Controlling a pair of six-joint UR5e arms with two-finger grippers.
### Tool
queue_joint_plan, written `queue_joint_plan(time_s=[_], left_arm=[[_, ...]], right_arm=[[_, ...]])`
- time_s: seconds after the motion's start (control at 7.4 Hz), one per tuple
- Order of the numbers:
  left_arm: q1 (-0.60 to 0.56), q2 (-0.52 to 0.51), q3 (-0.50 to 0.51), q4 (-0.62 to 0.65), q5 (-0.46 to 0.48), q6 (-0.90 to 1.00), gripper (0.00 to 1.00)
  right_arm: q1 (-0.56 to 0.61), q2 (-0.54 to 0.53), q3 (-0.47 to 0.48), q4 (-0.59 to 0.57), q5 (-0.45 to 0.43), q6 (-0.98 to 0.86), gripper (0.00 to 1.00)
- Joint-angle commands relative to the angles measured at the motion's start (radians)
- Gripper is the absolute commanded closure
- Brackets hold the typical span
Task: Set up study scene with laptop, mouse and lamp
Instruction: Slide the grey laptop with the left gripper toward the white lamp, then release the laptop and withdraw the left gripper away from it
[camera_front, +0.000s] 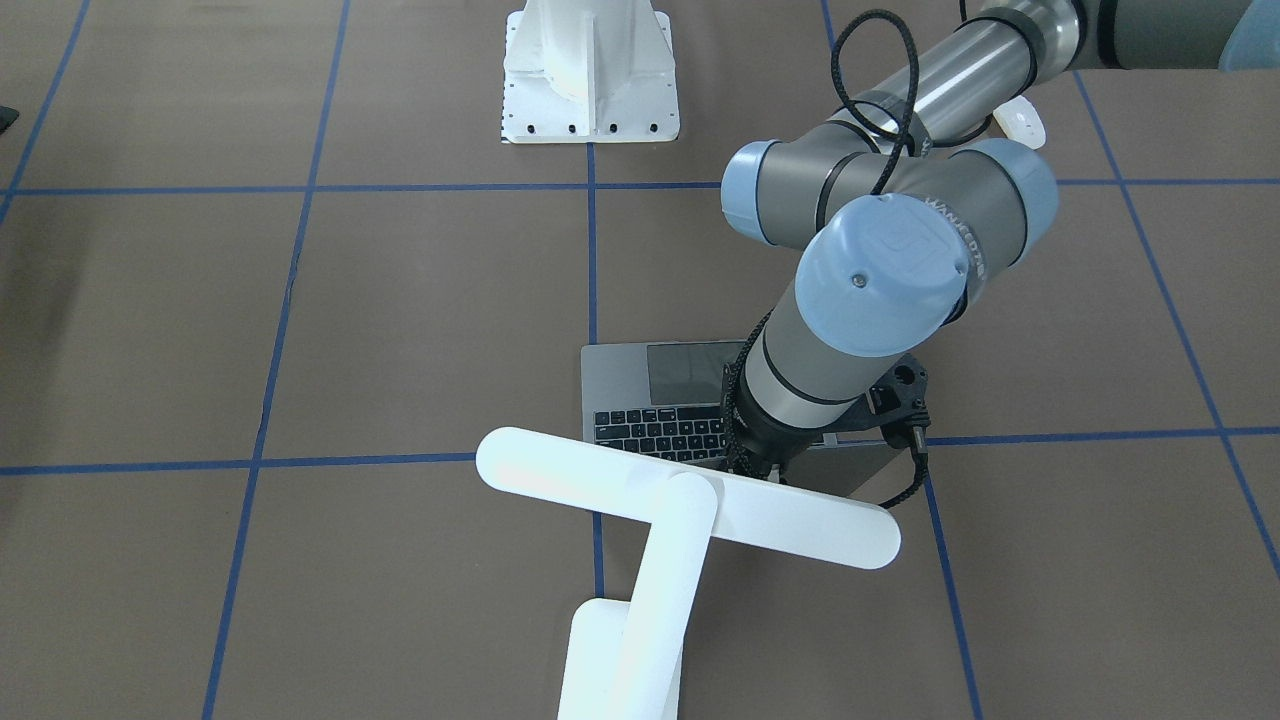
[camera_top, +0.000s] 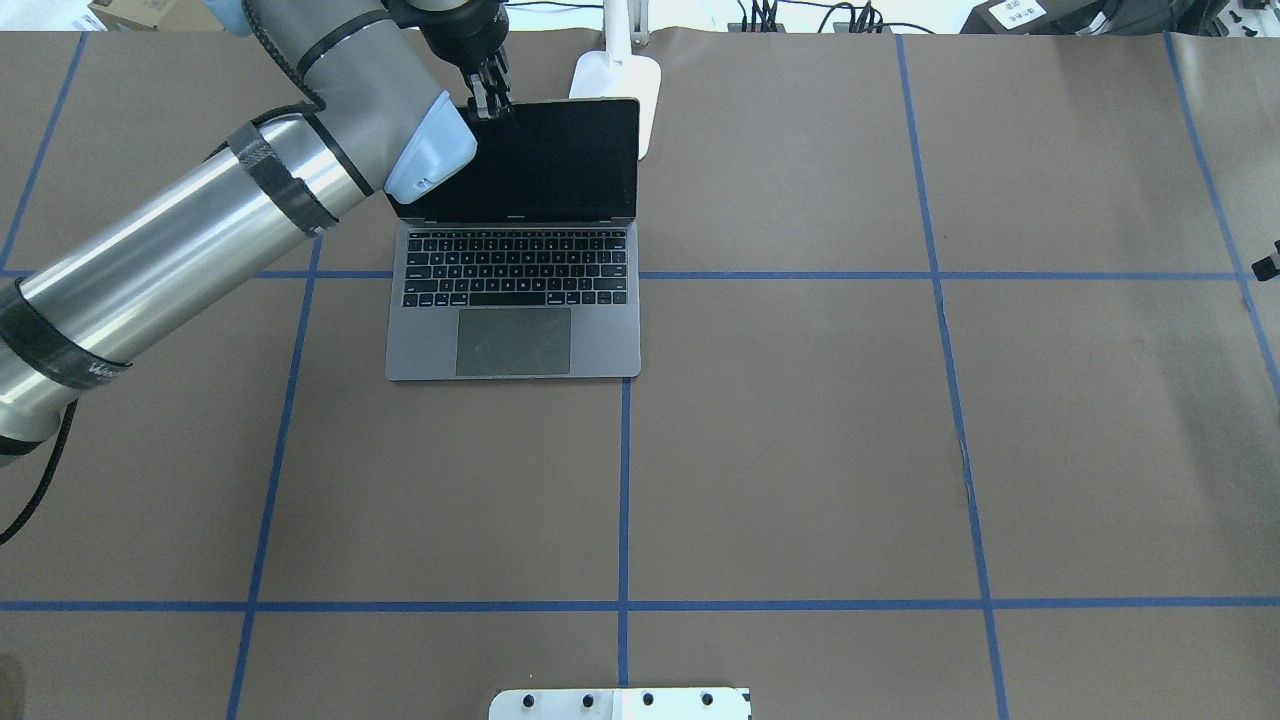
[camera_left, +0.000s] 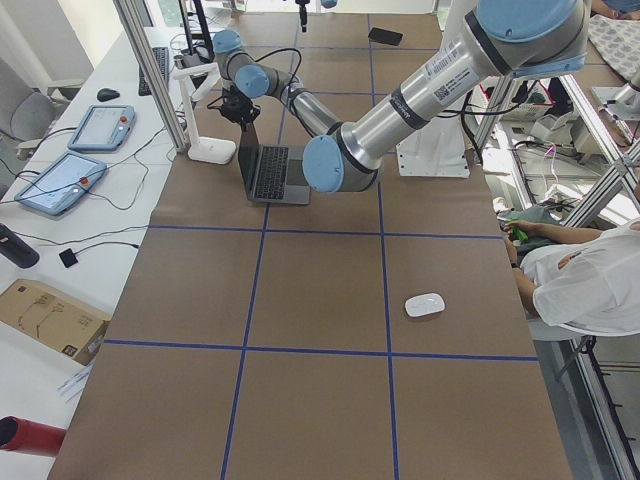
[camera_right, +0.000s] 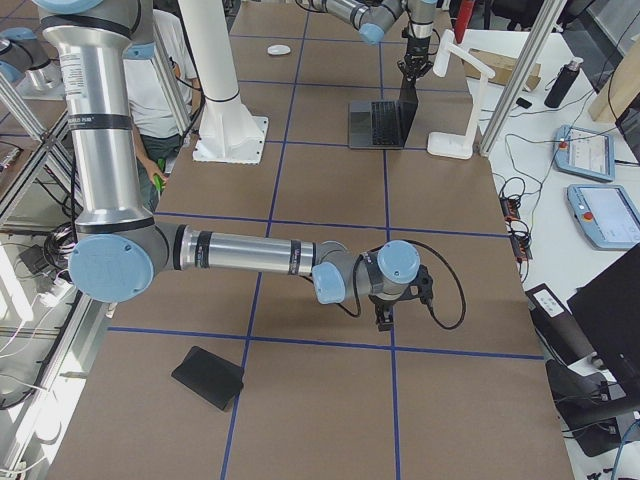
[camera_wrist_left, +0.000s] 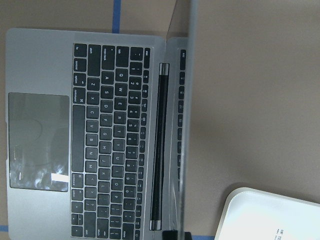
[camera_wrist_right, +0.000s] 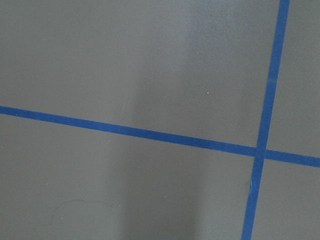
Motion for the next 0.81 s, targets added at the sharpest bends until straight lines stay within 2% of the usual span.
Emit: queue_joint_plan(time_s=[0.0,0.41,0.54,0.68], left_arm=[[0.007,-0.016,-0.002,-0.001,0.002,-0.034,1.0],[0.014,-0.009,-0.002,-0.002,0.003,-0.017,0.98],[0.014,-0.004,-0.002,-0.017,0.003,-0.015,0.63],[0.014,-0.004,-0.003,-0.028,0.003,-0.014,0.18]], right_arm=[[0.0,0.0,-0.002,0.0,0.0,0.0,0.01],[0.0,0.0,-0.004,0.0,0.0,0.0,0.01],[0.0,0.002,-0.004,0.0,0.0,0.0,0.01],[0.0,0.005,-0.004,0.0,-0.001,0.0,0.01]])
